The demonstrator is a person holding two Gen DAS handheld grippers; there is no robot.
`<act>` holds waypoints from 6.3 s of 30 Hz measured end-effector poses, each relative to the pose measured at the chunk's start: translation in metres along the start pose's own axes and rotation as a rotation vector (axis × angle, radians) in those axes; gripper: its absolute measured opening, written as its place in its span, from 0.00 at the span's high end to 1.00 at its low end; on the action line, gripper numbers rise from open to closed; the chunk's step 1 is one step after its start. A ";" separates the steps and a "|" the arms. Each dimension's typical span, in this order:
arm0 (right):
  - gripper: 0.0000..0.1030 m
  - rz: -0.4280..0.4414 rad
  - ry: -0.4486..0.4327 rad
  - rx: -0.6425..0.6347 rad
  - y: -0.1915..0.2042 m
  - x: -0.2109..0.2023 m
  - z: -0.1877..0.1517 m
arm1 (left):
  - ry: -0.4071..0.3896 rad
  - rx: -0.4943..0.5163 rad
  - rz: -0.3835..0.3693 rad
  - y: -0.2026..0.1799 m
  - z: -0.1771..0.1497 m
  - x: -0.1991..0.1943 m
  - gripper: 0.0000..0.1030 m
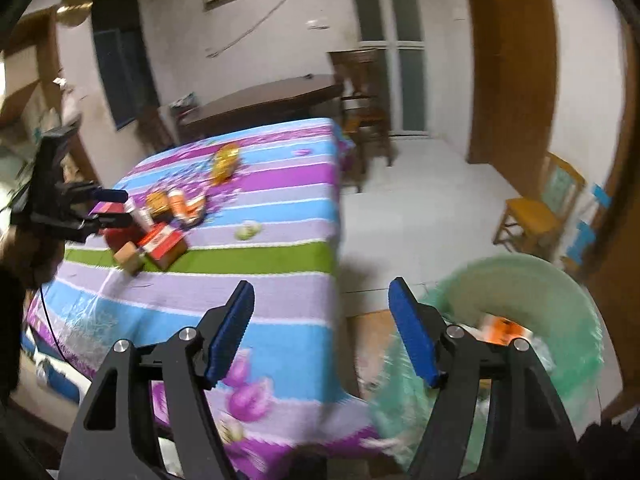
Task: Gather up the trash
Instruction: 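Move both tools back over the table toward the remaining items, then grasp the beige sponge block with the left tool while the right tool grasps the orange paper cup, then carry the sponge block and orange paper cup over the green bin, then open both tools to drop the sponge and cup into the bin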
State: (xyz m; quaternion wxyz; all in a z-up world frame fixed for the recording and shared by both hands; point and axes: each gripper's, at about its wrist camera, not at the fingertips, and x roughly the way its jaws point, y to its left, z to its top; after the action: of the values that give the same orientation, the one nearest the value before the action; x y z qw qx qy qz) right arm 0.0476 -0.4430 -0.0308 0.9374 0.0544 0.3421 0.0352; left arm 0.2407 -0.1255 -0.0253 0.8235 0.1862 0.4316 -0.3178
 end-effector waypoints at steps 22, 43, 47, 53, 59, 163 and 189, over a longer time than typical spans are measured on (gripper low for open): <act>0.31 0.289 0.172 -0.103 0.109 0.118 0.059 | 0.127 -0.310 0.272 0.187 0.013 0.026 0.38; 0.47 0.247 0.390 -0.257 0.184 0.275 0.108 | -0.067 -0.137 0.125 -0.014 -0.092 0.007 0.38; 0.48 0.245 0.369 -0.242 0.180 0.274 0.107 | -0.056 -0.200 0.148 -0.009 -0.092 0.024 0.38; 0.53 0.220 0.330 -0.265 0.187 0.270 0.105 | -0.039 -0.228 0.122 -0.001 -0.090 0.037 0.53; 0.70 0.187 0.261 -0.279 0.188 0.255 0.104 | -0.069 -0.226 0.143 -0.009 -0.094 0.035 0.59; 0.63 -0.435 0.115 0.309 -0.163 -0.020 -0.056 | -0.157 0.033 -0.255 -0.398 0.125 0.158 0.60; 0.40 -0.128 -0.068 0.071 -0.044 -0.042 -0.028 | -0.268 -0.047 -0.133 -0.185 0.042 0.018 0.34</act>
State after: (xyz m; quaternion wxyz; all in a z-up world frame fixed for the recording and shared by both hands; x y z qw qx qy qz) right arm -0.0010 -0.4884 -0.0310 0.9463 0.0666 0.3138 -0.0391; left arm 0.1467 -0.2912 -0.0221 0.8551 0.0938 0.3362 -0.3833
